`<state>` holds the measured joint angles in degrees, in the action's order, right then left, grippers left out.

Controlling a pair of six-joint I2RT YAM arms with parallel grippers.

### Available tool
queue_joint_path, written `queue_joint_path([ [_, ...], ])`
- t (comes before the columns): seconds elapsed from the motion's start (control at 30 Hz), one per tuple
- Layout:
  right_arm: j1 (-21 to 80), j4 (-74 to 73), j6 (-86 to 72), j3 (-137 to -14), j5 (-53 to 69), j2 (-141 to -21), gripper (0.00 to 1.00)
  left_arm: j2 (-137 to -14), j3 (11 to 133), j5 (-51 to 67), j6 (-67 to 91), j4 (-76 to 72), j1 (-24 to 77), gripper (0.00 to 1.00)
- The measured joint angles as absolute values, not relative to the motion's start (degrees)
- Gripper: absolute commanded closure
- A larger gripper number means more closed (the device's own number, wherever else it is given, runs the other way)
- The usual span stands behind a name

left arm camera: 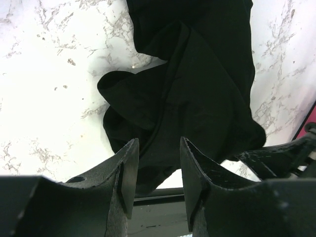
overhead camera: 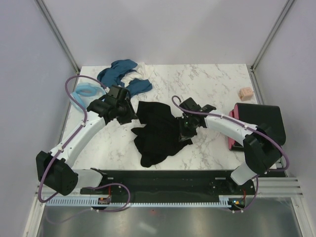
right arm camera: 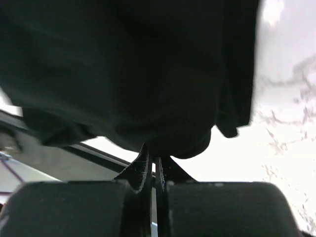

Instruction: Fold and stack the t-shirts

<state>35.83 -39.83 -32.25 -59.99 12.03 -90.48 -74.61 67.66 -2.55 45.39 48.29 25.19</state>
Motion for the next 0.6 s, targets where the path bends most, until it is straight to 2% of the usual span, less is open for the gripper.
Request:
queue_joint_path([
  [0.23,37.0,-41.6,-32.4,-75.4,12.0,-89.5,1.00,-74.1,67.3,-3.0,45.4,48.4,25.2,0.53],
  [0.6,37.4,-44.6,-35.3,-108.4,16.1,-92.6,1.00,-75.4,72.4,-6.6,45.3,50.9,25.1,0.53],
])
